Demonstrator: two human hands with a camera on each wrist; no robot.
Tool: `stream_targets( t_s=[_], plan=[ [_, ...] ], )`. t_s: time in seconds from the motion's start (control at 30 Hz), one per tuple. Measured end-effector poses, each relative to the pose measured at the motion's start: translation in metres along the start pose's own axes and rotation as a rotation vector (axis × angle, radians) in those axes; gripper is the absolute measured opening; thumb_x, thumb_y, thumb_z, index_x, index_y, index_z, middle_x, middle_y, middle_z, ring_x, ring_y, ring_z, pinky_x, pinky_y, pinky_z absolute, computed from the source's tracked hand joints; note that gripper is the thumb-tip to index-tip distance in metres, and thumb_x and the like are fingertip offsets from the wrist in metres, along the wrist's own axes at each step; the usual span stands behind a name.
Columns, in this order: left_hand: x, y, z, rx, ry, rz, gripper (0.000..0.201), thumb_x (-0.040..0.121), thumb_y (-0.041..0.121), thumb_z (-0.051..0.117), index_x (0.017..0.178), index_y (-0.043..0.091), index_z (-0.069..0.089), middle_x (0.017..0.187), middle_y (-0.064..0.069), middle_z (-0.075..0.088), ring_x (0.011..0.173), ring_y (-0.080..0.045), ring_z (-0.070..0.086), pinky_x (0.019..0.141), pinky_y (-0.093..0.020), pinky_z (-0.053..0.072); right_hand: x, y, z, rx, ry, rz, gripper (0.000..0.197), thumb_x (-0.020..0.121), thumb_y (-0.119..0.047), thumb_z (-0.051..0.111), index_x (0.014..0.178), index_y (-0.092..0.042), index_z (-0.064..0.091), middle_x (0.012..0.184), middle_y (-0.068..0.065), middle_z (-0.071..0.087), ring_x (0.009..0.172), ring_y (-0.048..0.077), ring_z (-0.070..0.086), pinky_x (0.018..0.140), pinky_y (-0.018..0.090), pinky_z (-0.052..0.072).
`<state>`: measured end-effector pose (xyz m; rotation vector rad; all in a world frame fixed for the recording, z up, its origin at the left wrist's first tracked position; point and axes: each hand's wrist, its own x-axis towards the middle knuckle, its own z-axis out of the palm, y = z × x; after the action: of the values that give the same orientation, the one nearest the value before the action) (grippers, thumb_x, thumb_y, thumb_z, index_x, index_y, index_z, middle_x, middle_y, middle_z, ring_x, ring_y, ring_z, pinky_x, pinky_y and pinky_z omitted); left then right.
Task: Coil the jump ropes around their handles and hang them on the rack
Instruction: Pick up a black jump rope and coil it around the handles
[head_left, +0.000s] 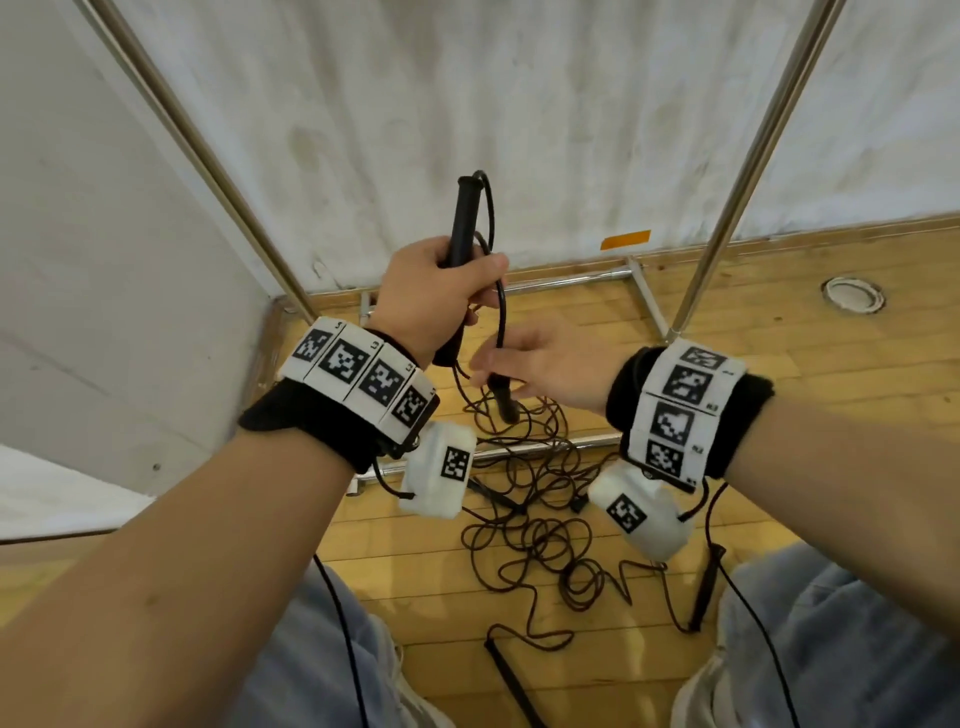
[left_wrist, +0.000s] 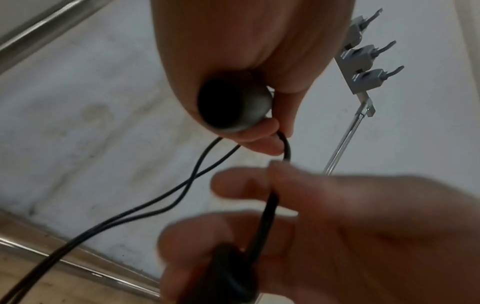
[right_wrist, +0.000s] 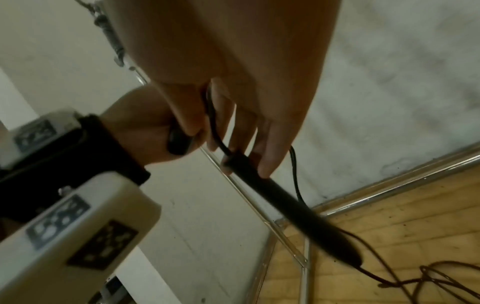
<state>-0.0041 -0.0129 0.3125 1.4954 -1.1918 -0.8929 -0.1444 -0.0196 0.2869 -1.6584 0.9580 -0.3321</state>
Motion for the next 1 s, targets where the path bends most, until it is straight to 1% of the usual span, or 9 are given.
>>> stream_targets(
  t_s=[0.17,0.33,0.43,0.6,0.67,0.73,0.8,0.9,1.0],
  plan=[
    [-0.002,0.003,-0.008,0.000,0.048,0.020,0.010,0.090,0.021,0.063,0.085,0.013,0.063,0.076,-0.005,0.066,0.057,-0.012,0.056,0.050,-0.023,0.045,0.006,-0.001,-0.011,-0.275,0.144,-0.054,0.020,0.096,-0.030,0.048,0.082,-0.024,0.061,0.088,0.000,0.067,0.080,0.015,0.063,0.067,0.025,0.050],
    [-0.003,-0.004,-0.011,0.226,-0.108,-0.005,0.022,0.081,0.024,0.072,0.094,0.009,0.062,0.070,0.003,0.051,0.061,-0.012,0.049,0.064,-0.028,0.044,0.012,-0.014,-0.036,0.241,0.358,-0.017,0.019,0.096,-0.018,0.050,0.080,-0.012,0.060,0.084,0.008,0.064,0.075,0.021,0.070,0.063,0.026,0.056],
    [-0.004,-0.007,-0.008,0.364,-0.175,0.024,0.026,0.076,0.032,0.077,0.086,0.017,0.058,0.070,0.010,0.051,0.055,0.004,0.051,0.058,-0.009,0.042,0.011,-0.026,-0.040,0.532,0.426,-0.072,0.021,0.095,-0.011,0.050,0.076,-0.005,0.058,0.072,0.009,0.058,0.066,0.024,0.067,0.055,0.026,0.054],
    [-0.003,-0.009,-0.008,0.403,-0.238,0.031,0.024,0.076,0.030,0.078,0.087,0.016,0.062,0.067,0.005,0.053,0.053,0.001,0.051,0.057,-0.012,0.043,0.009,-0.029,-0.049,0.684,0.516,-0.077,0.024,0.096,-0.018,0.050,0.078,-0.004,0.057,0.065,0.006,0.050,0.058,0.020,0.060,0.056,0.026,0.055],
    [-0.003,-0.008,-0.008,0.370,-0.255,0.049,0.021,0.079,0.028,0.076,0.092,0.016,0.064,0.072,-0.002,0.062,0.065,-0.010,0.059,0.067,-0.022,0.048,0.008,-0.024,-0.050,0.541,0.510,-0.015,0.032,0.095,-0.030,0.052,0.075,-0.007,0.058,0.060,0.004,0.052,0.057,0.021,0.062,0.059,0.029,0.055],
    [-0.004,-0.007,-0.009,0.361,-0.294,0.065,0.012,0.085,0.025,0.071,0.093,0.021,0.064,0.081,-0.003,0.071,0.078,-0.019,0.066,0.074,-0.027,0.051,0.008,-0.016,-0.052,0.091,0.568,0.018,0.046,0.093,-0.044,0.049,0.062,-0.011,0.054,0.051,-0.001,0.048,0.047,0.012,0.053,0.055,0.023,0.047],
    [-0.004,-0.009,-0.013,0.382,-0.340,0.080,0.006,0.089,0.022,0.066,0.091,0.026,0.063,0.082,0.002,0.073,0.079,-0.014,0.066,0.074,-0.022,0.050,0.008,-0.011,-0.054,-0.248,0.706,-0.073,0.050,0.092,-0.047,0.050,0.053,-0.017,0.040,0.049,-0.005,0.036,0.043,0.004,0.036,0.048,0.016,0.031],
    [-0.004,-0.010,-0.015,0.402,-0.406,0.078,0.011,0.091,0.018,0.063,0.092,0.029,0.063,0.077,0.008,0.072,0.076,-0.006,0.065,0.073,-0.018,0.049,0.011,-0.008,-0.054,-0.234,0.739,-0.222,0.025,0.093,-0.043,0.049,0.078,-0.022,0.050,0.079,-0.008,0.050,0.071,0.003,0.047,0.063,0.013,0.034],
    [-0.005,-0.009,-0.017,0.406,-0.468,0.074,0.009,0.091,0.014,0.062,0.100,0.015,0.065,0.081,-0.001,0.073,0.084,-0.018,0.068,0.082,-0.029,0.052,0.013,-0.006,-0.049,0.000,0.402,-0.139,0.034,0.099,-0.044,0.035,0.096,-0.020,0.060,0.092,-0.004,0.062,0.093,0.014,0.059,0.091,0.027,0.044]
  ],
)
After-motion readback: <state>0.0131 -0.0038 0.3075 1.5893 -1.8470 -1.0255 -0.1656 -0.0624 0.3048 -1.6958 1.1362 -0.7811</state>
